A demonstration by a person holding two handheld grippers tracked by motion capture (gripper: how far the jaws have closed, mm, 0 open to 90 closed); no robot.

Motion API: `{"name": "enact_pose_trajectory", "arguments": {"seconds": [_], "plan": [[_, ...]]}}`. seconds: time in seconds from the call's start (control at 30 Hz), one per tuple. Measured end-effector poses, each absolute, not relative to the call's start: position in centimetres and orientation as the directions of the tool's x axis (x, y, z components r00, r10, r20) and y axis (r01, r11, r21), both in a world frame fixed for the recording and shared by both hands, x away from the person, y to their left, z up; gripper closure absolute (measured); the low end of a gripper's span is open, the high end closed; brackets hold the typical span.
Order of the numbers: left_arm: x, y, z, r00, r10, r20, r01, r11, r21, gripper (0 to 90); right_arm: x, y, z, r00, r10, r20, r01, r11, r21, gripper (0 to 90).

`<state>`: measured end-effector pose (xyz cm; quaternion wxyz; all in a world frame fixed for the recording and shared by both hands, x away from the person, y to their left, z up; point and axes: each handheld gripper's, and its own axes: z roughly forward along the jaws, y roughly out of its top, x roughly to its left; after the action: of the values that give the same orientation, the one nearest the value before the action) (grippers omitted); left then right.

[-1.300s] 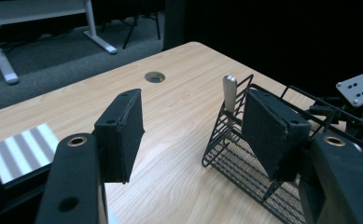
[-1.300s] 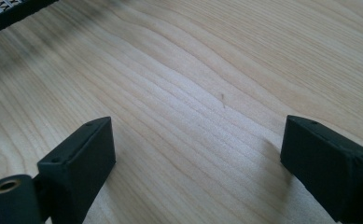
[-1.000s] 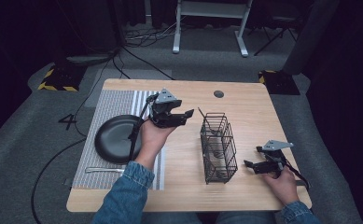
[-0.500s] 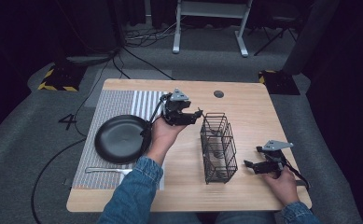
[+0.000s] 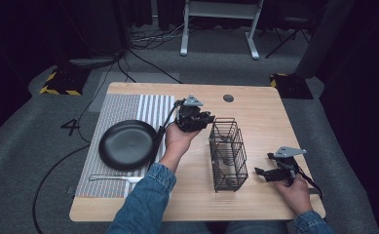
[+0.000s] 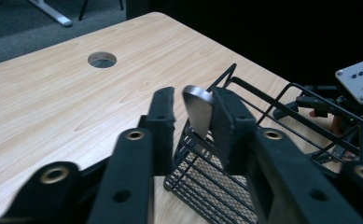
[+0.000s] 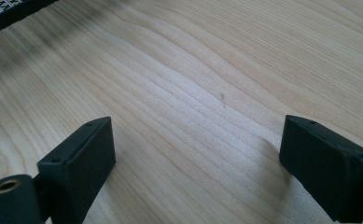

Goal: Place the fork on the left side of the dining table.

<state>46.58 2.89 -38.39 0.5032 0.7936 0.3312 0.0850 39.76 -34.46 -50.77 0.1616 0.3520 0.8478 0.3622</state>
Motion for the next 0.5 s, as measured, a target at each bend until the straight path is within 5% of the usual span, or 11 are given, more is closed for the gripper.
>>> {"name": "enact_pose_trajectory", "arguments": {"seconds": [0.27,0.5], "plan": [[46.84,3.07,-38.24,0.765,0.584,-0.272,0.484,-0.243,0.840,79.4,39.75,-34.47,-50.77,-0.701,0.713,-0.020,0.479,0.490,0.728,10.6],[46.04,2.59,-37.57,0.777,0.588,-0.227,0.453,-0.272,0.849,82.4,39.75,-34.47,-50.77,-0.701,0.713,-0.019,0.479,0.490,0.728,10.6]]}}
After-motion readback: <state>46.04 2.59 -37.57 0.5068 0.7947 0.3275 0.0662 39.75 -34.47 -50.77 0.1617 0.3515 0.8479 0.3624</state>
